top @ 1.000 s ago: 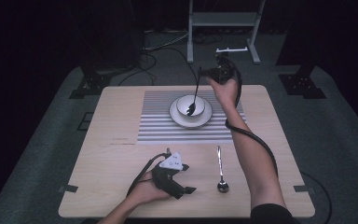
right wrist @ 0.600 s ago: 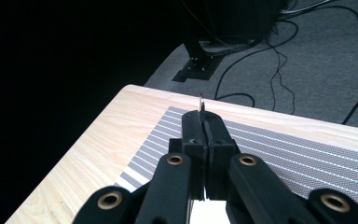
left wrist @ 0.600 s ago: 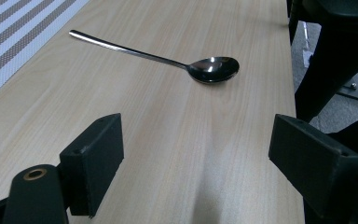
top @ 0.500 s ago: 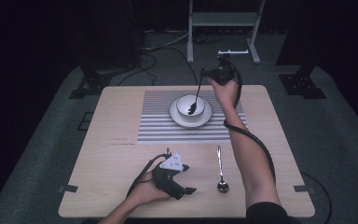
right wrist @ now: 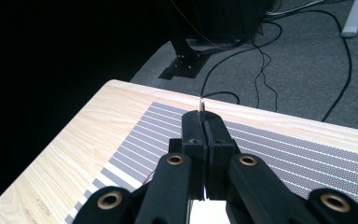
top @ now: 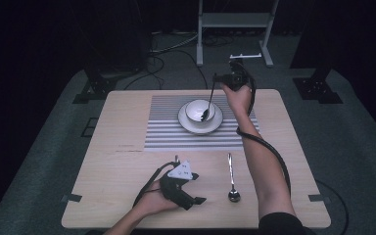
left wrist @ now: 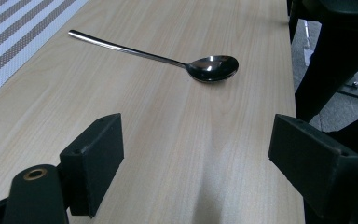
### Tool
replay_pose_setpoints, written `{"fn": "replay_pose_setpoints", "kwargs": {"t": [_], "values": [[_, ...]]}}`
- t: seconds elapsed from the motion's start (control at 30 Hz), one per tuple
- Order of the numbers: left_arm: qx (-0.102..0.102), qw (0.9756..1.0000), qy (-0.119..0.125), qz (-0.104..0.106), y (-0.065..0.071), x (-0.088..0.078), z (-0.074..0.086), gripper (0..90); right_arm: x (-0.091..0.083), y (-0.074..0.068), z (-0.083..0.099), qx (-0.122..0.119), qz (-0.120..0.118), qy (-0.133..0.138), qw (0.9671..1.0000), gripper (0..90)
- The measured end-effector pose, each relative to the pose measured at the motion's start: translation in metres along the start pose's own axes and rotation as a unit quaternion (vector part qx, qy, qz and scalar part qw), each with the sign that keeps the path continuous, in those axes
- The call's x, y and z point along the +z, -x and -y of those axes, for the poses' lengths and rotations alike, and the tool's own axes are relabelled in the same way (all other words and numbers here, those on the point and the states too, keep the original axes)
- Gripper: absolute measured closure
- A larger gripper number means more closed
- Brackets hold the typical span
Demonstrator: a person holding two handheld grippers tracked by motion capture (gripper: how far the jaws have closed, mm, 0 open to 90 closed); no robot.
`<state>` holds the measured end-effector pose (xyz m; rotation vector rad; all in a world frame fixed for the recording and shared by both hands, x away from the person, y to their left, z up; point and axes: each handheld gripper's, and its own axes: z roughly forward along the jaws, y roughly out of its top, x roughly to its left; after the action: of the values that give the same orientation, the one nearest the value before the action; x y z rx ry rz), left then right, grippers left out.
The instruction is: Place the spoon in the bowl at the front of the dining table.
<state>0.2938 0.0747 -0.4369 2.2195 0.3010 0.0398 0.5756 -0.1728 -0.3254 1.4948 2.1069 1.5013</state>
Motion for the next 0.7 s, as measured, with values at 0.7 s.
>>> {"fn": "replay_pose_setpoints", "kwargs": {"t": [0.7], "values": [[-0.004,1.0000,0.000,-0.001,0.000,-0.001,0.001,16.9,0.004,0.011,0.016,-0.010,0.007,-0.058,0.9982,87.8]]}}
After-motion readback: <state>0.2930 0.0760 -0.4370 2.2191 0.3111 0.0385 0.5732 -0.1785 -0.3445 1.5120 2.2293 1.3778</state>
